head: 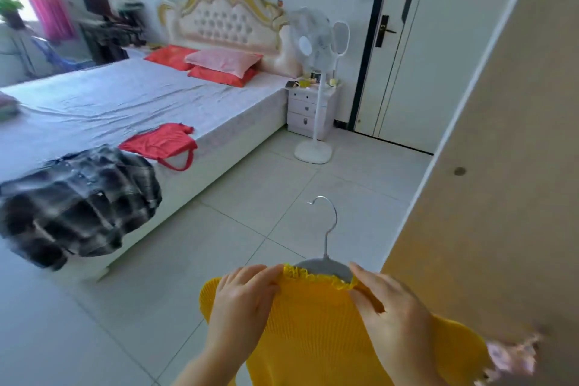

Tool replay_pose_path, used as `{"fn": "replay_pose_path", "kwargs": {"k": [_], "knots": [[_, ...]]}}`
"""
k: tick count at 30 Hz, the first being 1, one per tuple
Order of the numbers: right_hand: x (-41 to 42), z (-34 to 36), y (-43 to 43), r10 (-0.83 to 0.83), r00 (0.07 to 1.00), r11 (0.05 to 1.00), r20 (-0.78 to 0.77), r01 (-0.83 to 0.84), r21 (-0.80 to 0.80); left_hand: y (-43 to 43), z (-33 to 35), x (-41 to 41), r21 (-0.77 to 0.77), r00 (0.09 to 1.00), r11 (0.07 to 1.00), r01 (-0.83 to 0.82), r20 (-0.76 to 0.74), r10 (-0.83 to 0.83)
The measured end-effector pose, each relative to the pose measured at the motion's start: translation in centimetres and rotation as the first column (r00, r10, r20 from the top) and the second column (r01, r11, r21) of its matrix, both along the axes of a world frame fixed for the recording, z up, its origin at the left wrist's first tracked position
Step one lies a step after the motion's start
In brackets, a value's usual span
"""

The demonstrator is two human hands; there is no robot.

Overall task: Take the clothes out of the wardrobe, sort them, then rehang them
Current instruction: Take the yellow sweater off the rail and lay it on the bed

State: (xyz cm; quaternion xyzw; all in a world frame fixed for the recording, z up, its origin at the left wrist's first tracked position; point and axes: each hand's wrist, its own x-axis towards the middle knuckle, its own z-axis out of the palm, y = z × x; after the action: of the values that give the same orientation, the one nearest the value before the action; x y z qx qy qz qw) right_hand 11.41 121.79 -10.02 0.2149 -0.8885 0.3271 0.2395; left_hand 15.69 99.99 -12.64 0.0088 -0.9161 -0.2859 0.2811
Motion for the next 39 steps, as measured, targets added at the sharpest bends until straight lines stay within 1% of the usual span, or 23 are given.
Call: {"fn": "replay_pose_path", "kwargs": {"k": [4, 9, 15, 21, 25, 32, 35, 39], "knots": [[-3.9, -0.2, -9.3, 0.112, 0.992, 0.994, 0.057, -0.111, -0.025, -8.7, -0.2, -1.7, -0.016, 0.992, 0.992, -0.125, -0.007, 0.125], [-8.3, 0.2, -18.9, 0.238, 0.968, 0.97, 0.077, -0.234, -0.059, -17.2, 0.2, -4.0, -0.07, 0.963, 0.96, -0.27, -0.025, 0.269], [-15.3, 0.0, -27.6, 0.387, 0.916, 0.916, 0.102, -0.369, -0.155, -24.4, 0.4, -8.6, -0.061, 0.91, 0.91, -0.41, -0.093, 0.403], [-24.4, -0.7, -35.4, 0.5, 0.861, 0.858, 0.093, -0.478, -0.188, -30.2, -0.2, -15.5, -0.053, 0.833, 0.832, -0.553, -0.071, 0.549], [-30.8, -0.6, -39.9, 0.58, 0.807, 0.807, 0.112, -0.55, -0.216, -33.5, 0.3, -20.2, -0.036, 0.797, 0.796, -0.604, -0.024, 0.603], [-40.1, 0.1, -47.9, 0.67, 0.73, 0.739, 0.135, -0.639, -0.211, -39.5, 0.6, -28.0, -0.021, 0.708, 0.708, -0.706, -0.023, 0.706], [-43.5, -0.3, -51.4, 0.684, 0.714, 0.728, 0.148, -0.655, -0.205, -42.7, 0.0, -31.1, -0.006, 0.702, 0.701, -0.713, -0.011, 0.713], [-48.5, -1.2, -56.9, 0.687, 0.707, 0.725, 0.171, -0.647, -0.236, -48.0, -1.1, -36.2, 0.019, 0.699, 0.699, -0.715, -0.005, 0.715]]}}
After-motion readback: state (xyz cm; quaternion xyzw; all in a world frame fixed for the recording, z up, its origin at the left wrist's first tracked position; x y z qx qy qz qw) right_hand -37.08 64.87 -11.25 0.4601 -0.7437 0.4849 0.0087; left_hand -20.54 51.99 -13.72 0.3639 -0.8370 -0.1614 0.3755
